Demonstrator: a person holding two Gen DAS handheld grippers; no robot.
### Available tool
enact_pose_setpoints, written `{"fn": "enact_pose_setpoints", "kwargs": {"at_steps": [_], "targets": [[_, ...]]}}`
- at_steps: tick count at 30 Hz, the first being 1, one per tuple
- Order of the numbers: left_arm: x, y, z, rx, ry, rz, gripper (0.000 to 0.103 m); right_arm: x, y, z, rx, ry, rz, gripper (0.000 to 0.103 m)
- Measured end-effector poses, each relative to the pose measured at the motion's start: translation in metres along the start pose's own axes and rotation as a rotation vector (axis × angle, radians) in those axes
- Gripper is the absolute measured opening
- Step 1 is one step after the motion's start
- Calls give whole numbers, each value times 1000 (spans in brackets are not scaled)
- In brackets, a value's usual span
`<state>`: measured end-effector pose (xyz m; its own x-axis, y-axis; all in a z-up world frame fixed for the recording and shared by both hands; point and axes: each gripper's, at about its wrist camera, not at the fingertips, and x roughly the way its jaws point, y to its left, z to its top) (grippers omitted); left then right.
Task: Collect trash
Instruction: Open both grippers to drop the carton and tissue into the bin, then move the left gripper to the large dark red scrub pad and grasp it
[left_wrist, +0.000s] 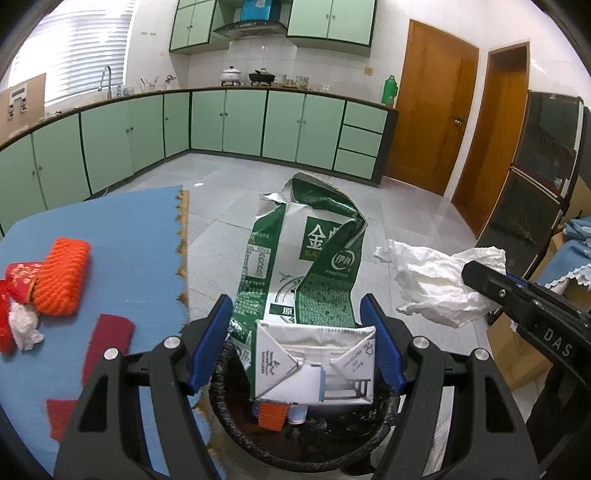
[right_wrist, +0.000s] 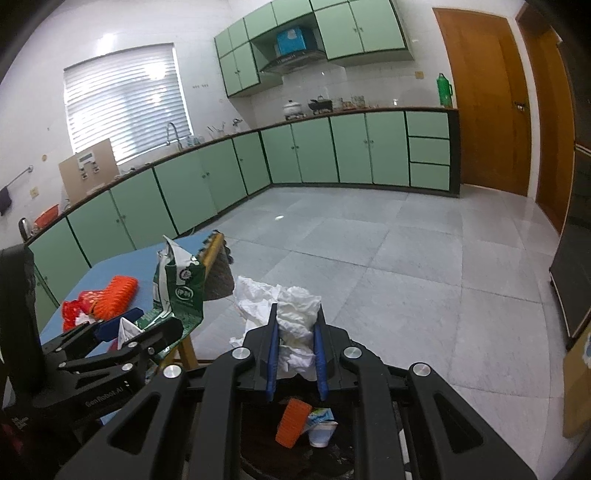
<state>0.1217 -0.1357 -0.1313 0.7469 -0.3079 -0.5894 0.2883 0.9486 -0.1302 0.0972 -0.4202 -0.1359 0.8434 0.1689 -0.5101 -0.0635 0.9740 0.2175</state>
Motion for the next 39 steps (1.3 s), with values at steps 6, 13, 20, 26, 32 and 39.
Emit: {"fn": "enact_pose_setpoints", "kwargs": {"at_steps": [6,13,20,26,32,39], "targets": [[23,-4,2,1,28,-2,69,23,-13,-3,8,39,-10,16],[47,-7,2,-7,75,-10,69,53,-28,-14,19,92,1,20],[60,-4,5,-16,88,-38,74,65,-34,-19,36,105,-7,47],[53,-2,7,-22,68,-50,81,57,-36,-11,41,77,-54,74],[24,16,15,-60,19,-20,86,36,-28,-3,32,40,-112,97],[-24,46,20,-96,-38,57,88,16,4,4,13,-4,-57,97]]}}
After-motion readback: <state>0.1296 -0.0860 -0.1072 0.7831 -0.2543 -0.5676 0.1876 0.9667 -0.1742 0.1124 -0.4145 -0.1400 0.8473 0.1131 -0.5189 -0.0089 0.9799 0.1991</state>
